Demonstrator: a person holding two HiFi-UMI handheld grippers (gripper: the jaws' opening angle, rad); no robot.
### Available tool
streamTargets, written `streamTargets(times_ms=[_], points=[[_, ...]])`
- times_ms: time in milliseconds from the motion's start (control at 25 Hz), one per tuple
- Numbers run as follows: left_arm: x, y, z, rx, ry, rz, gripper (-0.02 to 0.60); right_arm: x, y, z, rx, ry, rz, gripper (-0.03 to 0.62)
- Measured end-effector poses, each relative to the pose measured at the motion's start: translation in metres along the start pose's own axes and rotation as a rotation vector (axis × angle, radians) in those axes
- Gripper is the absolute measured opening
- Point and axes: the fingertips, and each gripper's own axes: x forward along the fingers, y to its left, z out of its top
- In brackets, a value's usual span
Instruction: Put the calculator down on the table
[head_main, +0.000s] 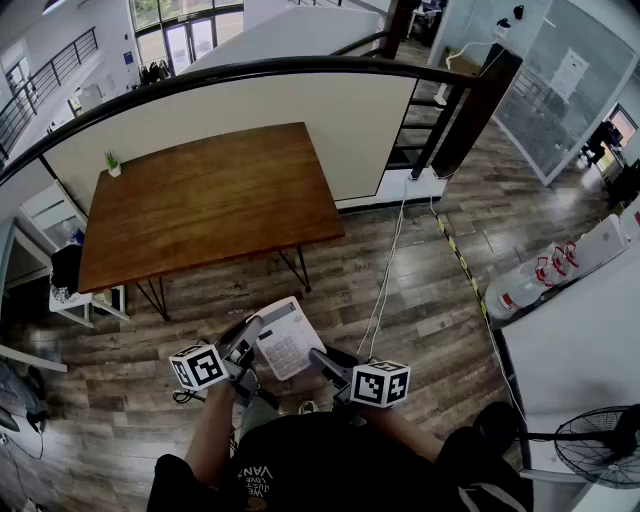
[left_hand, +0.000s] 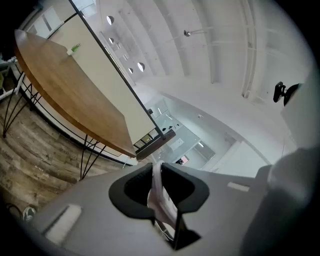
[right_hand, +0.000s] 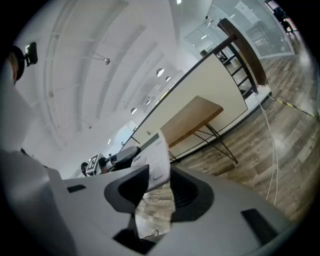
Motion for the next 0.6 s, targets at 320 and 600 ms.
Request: streamTargets(times_ms=[320, 600], points=[[0.005, 0.006, 0.002, -0.003, -0.018, 0.025, 0.061, 0.003, -0.001, 0.005, -0.012, 0.021, 0.045, 0.143], [0.016, 0.028, 0.028, -0.011, -0.001, 0.008, 0.061, 0.033, -0.001, 0.018, -0.015, 0.026, 0.024, 0.142]])
